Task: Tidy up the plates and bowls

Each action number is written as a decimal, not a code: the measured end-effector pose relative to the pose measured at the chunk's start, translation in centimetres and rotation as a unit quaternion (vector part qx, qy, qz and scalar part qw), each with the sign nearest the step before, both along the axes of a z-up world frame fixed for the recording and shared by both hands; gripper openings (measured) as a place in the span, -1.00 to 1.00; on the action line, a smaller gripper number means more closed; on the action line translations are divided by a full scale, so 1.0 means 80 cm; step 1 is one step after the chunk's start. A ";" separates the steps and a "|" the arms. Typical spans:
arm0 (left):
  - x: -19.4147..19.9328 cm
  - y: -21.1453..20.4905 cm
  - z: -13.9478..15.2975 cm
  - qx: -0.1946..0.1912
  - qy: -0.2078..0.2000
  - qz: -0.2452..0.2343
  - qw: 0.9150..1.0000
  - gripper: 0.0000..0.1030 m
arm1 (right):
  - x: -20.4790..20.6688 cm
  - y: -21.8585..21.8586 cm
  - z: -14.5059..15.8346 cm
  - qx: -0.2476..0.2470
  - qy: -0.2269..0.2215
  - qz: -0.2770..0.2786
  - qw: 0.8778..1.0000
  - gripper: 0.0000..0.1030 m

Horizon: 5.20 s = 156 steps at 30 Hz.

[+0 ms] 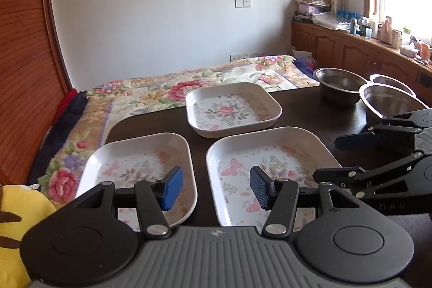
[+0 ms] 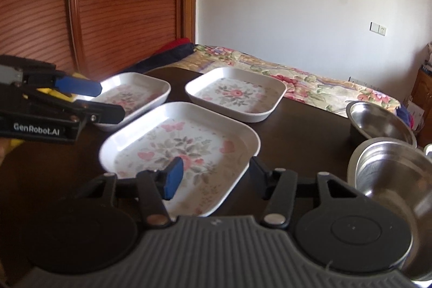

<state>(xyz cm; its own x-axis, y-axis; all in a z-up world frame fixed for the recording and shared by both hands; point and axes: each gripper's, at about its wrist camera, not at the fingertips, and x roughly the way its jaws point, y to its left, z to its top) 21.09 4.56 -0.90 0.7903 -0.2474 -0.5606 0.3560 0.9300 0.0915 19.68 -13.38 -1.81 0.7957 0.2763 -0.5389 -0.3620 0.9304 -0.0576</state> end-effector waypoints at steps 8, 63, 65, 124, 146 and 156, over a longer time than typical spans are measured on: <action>0.016 -0.004 -0.008 0.000 0.012 -0.010 1.000 -0.10 | 0.010 0.002 -0.005 -0.013 0.011 -0.003 1.000 0.01; 0.020 -0.004 -0.031 -0.005 0.066 0.011 0.998 -0.79 | 0.017 -0.007 -0.021 -0.018 0.020 -0.025 0.999 -0.62; 0.017 0.000 -0.030 -0.020 0.073 0.012 0.997 -0.79 | 0.018 -0.008 -0.021 -0.014 0.022 -0.027 0.999 -0.62; -0.129 0.031 -0.025 -0.077 0.064 0.041 0.994 -0.80 | -0.119 -0.026 -0.015 0.083 0.020 -0.017 0.996 -0.80; -0.122 0.029 -0.037 -0.076 0.071 0.043 0.994 -0.80 | -0.117 -0.025 -0.029 0.078 0.037 -0.022 0.996 -0.70; -0.123 0.031 -0.025 -0.077 0.060 0.046 0.994 -0.79 | -0.120 -0.031 -0.016 0.079 0.027 -0.028 0.996 -0.70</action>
